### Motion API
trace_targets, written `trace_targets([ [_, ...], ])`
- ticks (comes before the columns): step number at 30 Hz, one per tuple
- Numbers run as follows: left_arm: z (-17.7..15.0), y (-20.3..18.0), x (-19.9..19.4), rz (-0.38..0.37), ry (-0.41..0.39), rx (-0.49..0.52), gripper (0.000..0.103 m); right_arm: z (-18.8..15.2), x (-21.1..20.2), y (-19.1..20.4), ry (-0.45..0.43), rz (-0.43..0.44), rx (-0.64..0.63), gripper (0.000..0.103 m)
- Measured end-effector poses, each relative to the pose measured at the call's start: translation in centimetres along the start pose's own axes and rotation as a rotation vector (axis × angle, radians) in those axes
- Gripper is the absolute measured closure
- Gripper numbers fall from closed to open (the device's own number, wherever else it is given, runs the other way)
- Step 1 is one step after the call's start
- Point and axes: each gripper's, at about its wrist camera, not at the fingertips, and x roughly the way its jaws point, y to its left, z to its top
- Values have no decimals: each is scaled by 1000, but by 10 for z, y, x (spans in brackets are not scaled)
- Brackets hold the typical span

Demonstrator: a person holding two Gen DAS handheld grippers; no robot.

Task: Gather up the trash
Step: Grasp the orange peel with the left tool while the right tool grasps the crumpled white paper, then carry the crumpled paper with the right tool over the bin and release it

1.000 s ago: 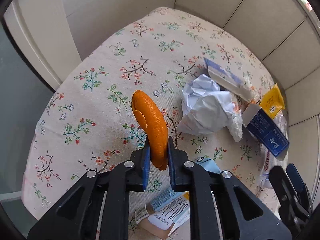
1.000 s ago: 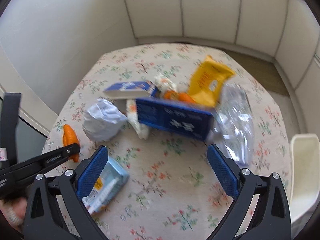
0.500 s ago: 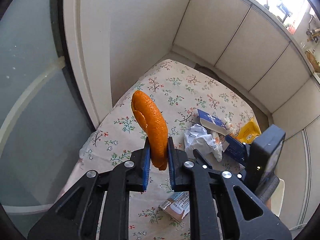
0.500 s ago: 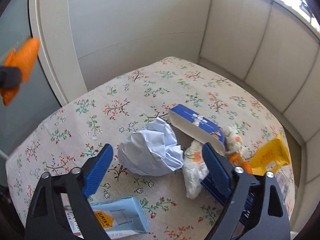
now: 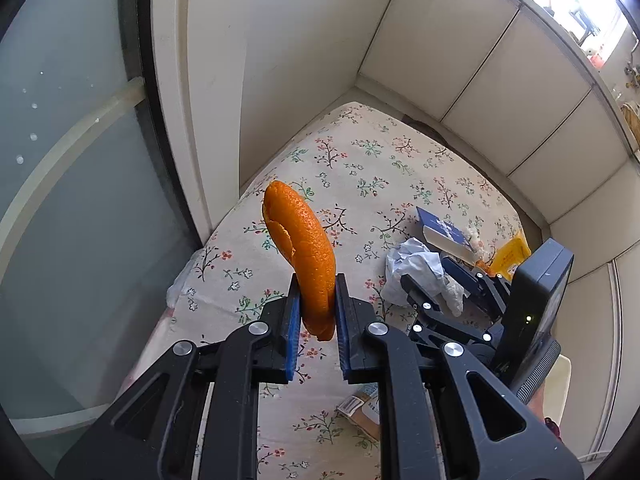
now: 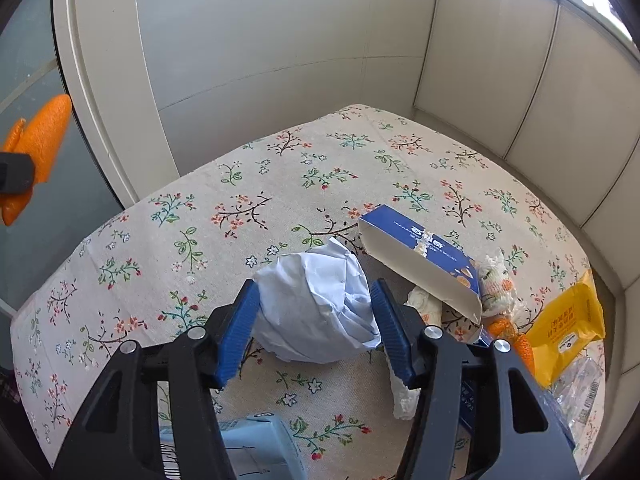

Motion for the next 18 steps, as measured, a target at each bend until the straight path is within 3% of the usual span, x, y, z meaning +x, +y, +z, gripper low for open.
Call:
trace_targets([
  [1, 0, 0, 1, 1, 2, -2, 88, 0, -1, 1, -1, -5, -1, 50],
  [2, 0, 0, 2, 1, 3, -4, 88, 0, -3, 3, -13, -13, -2, 69],
  [11, -1, -8, 0, -22, -7, -6, 88, 7, -29, 15, -35, -16, -1, 70],
  [18, -1, -10, -10, -47, -39, -23, 88, 14, -58, 12, -101, -41, 34, 72],
])
